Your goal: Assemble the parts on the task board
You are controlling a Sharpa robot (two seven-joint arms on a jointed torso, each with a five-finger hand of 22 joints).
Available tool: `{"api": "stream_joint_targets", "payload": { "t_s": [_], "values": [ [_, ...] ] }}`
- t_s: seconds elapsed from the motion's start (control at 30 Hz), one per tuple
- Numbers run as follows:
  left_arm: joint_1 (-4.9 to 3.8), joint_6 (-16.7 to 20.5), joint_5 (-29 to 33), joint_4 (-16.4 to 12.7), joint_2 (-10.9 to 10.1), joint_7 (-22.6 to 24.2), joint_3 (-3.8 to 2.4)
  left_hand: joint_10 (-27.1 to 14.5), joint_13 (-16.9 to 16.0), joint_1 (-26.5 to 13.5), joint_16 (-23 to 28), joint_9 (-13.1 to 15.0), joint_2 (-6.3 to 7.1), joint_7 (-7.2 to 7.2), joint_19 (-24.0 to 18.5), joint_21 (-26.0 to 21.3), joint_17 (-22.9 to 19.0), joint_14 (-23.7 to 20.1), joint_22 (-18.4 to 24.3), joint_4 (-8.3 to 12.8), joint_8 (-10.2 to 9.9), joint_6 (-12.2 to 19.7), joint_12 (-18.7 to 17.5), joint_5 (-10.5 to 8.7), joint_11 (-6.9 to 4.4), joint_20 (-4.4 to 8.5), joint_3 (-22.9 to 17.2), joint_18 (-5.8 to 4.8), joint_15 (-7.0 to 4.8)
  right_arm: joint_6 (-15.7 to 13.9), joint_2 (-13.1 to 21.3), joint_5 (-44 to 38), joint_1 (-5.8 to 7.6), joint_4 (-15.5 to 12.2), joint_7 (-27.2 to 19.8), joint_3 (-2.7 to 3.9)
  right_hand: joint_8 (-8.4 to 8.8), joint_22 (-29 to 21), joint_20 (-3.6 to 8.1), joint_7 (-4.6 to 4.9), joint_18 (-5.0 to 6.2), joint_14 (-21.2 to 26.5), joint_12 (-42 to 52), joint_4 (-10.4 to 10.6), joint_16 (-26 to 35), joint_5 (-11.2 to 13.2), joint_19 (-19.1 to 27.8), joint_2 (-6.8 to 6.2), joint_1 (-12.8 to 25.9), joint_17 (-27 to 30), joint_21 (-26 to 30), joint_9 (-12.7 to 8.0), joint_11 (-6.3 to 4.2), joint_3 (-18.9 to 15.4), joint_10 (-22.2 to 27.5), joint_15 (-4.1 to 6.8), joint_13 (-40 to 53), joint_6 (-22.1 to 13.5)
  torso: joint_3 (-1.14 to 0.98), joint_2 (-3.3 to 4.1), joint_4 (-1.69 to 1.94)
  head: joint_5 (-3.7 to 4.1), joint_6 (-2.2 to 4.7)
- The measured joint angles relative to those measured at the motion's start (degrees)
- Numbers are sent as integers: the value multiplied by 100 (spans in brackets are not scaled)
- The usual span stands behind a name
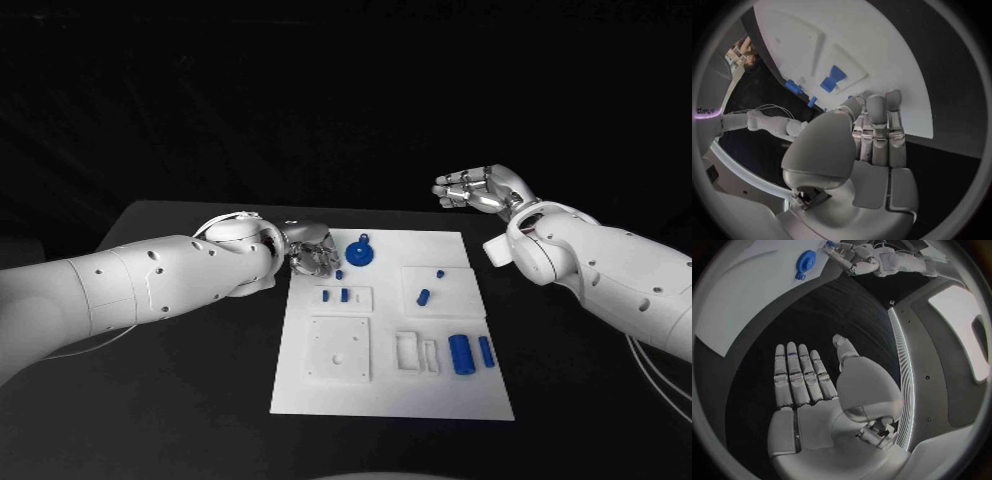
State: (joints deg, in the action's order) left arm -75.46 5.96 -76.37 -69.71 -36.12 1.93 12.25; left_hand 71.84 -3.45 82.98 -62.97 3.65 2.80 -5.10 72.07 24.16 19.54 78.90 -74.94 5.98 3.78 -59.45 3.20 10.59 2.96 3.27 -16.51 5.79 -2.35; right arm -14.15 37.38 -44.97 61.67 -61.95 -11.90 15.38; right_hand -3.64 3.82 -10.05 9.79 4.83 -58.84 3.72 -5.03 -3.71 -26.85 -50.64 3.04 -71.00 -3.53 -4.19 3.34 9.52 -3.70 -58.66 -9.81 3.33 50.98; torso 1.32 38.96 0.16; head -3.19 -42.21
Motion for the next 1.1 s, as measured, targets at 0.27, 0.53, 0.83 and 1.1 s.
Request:
{"api": "stream_joint_targets", "payload": {
  "t_s": [0.27, 0.53, 0.83, 1.1],
  "values": [
    [8, 205, 247, 207, -102, 46, -151, -78, 3, 15, 524, 20, 30, -140, -149, -39, -226, -263, 1, 0, 15, -437, 0, 88, 71, -40, -88, -3, 54, 57, 237, -76, -37, -252, 45, 0, 0, 3, 180, -93, 94, -558, 0, -900, 0, 22, -466, -100, -119, -7, -156, 27, -153, 1080, -369, 210, -1, 721, -1, -1, 0, -14, 50],
    [3, 781, 1839, 307, -280, 333, -419, -104, 3, -144, 1607, 20, 111, -167, -432, -586, -631, -471, 188, -38, 3, -432, 0, -1, 85, -101, -49, -3, 102, 222, 592, -756, -126, -731, 168, 3, -50, 167, 726, -304, 93, -1798, 0, -1150, -319, -422, -1636, -390, -73, -280, -668, 139, -529, 2001, -1374, 765, 16, 1448, -7, -1, -4, 86, 101],
    [-11, 1097, 4348, 99, -582, 764, -533, -426, 3, -504, 3139, 10, 173, -182, -463, -1577, -1061, -438, 1139, -317, 3, -104, 0, -490, 212, -257, 522, -3, 259, 508, 926, -2775, -274, -1550, 759, 3, 0, 605, 1271, -320, 43, -2507, -23, -1094, -805, 336, -2543, -574, -166, -1183, -1502, 66, -584, 1802, -1357, 1089, 15, 1446, -8, -3, -9, 208, 124],
    [-12, 1060, 5868, -233, -725, 971, -544, -492, 3, -323, 5596, 11, -131, -193, -314, -2041, -1066, 162, 3254, -341, 3, -70, 0, -495, 246, -420, 1461, -1, 424, 723, 986, -4369, -417, -1988, 1509, -2, 0, 1336, 1337, -384, 227, -2512, -23, -990, -2279, 1341, -2771, -914, -2, -3117, -2450, 56, -563, 2556, -1198, 1193, 12, 1538, 3, -3, 0, 253, 117]
  ]
}}
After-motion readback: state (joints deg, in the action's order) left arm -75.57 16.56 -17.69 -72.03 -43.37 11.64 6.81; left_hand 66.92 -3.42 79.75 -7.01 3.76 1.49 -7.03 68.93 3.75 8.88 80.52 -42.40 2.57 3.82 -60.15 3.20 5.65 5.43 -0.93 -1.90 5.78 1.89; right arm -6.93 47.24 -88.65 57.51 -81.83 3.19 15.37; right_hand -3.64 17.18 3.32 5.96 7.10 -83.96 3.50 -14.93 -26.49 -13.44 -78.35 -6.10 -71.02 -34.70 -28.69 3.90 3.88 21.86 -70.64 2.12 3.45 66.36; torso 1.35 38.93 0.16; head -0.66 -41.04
